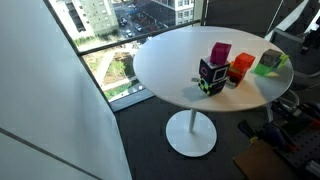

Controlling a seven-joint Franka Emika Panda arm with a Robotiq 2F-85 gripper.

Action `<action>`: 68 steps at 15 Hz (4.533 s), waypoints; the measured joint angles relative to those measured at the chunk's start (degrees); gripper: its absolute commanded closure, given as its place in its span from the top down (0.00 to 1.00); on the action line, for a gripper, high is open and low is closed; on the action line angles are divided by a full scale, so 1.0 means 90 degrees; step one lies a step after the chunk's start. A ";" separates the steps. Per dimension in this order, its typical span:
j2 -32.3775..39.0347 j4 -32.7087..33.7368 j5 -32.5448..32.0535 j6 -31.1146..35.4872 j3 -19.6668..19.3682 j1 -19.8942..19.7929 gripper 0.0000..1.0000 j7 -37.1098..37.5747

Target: Put the yellow block on the grey block

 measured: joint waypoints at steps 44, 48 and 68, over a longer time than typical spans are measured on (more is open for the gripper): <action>0.2107 0.1313 0.0636 0.0997 0.0645 -0.0281 1.00 0.0588; 0.2234 0.1492 0.0637 0.0997 0.0704 -0.0281 1.00 0.0678; 0.2016 0.1913 0.0644 0.0418 0.0843 -0.0384 1.00 0.0851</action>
